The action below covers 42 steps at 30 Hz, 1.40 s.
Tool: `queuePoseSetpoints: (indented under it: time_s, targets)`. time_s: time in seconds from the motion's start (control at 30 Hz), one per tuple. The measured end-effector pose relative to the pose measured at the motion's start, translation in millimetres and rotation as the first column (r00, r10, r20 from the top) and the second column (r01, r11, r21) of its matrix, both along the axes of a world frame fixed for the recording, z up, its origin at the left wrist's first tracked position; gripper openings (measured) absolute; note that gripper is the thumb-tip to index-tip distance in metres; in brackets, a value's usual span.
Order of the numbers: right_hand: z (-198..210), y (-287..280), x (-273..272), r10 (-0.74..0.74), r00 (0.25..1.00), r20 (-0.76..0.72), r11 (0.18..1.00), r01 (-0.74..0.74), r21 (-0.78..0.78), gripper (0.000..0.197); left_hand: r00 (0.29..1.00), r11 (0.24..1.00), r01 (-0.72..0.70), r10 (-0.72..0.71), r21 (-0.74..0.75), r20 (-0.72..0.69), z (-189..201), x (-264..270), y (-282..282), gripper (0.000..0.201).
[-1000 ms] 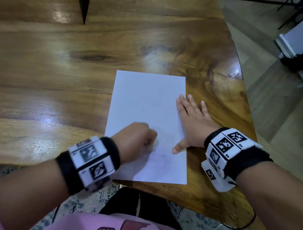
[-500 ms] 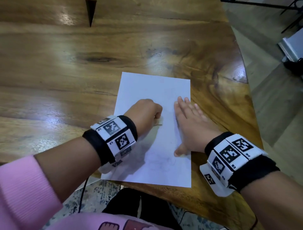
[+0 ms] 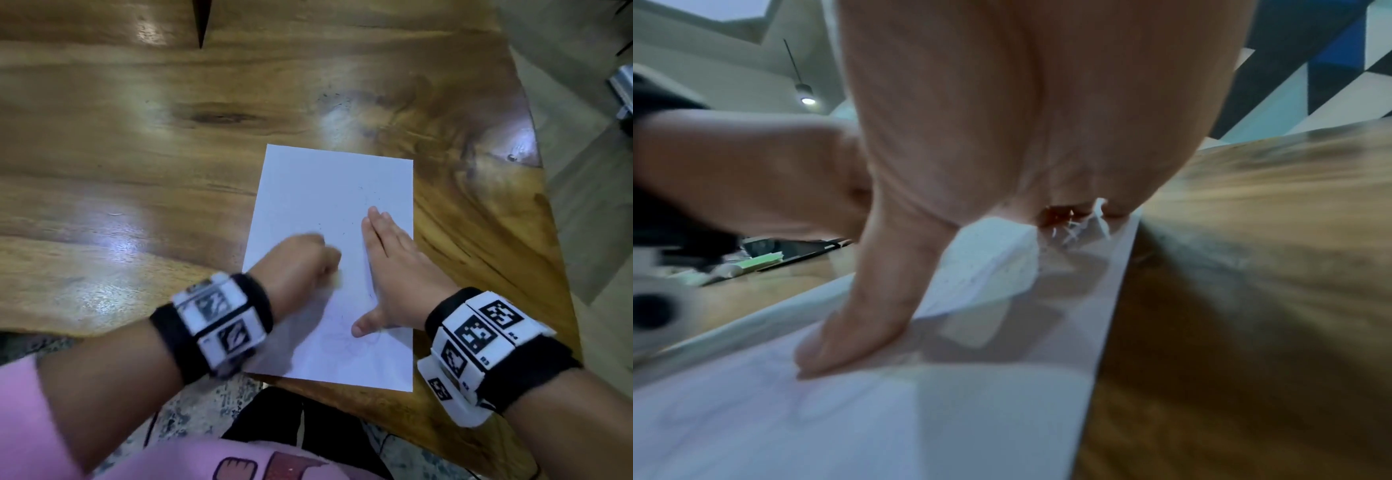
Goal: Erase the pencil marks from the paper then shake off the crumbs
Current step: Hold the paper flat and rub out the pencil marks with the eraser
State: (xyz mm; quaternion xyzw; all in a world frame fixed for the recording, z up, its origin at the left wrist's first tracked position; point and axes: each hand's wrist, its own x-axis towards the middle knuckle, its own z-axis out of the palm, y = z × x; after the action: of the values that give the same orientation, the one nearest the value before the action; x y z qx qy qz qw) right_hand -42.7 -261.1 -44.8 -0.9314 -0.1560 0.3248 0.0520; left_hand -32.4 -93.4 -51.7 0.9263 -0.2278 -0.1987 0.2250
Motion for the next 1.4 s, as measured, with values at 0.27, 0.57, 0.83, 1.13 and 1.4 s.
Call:
queuePoseSetpoints:
  time_s: [0.27, 0.57, 0.83, 1.13, 1.4]
  targets:
    - [-0.9, -2.4, -0.1, -0.004, 1.0, 0.004, 1.0, 0.004, 0.013, 0.146, 0.986, 0.992, 0.108, -0.115, -0.065, -0.118, 6.9, -23.1, 3.7, 0.016]
    - [-2.2, 0.9, 0.5, -0.016, 1.0, 0.018, 1.0, 0.016, 0.004, 0.147, 0.999, 1.0, 0.006, -0.006, 0.013, -0.039, 6.0, 14.3, -27.4, 0.007]
    - [-2.5, -0.2, 0.7, -0.018, 1.0, 0.018, 1.0, 0.018, 0.009, 0.147, 1.0, 1.0, 0.012, -0.012, -0.023, 0.004, 4.2, 16.5, -17.3, 0.014]
    - [-2.1, 0.1, 0.4, -0.024, 1.0, 0.004, 1.0, 0.024, 0.003, 0.147, 0.988, 0.991, 0.134, -0.135, -0.021, -0.074, 3.9, -14.1, 7.8, 0.007]
    - [-0.9, 0.2, 1.3, -0.022, 1.0, 0.0, 1.0, 0.022, 0.011, 0.144, 1.0, 0.998, -0.01, 0.008, -0.063, -0.018, 1.3, -1.0, 7.6, 0.011]
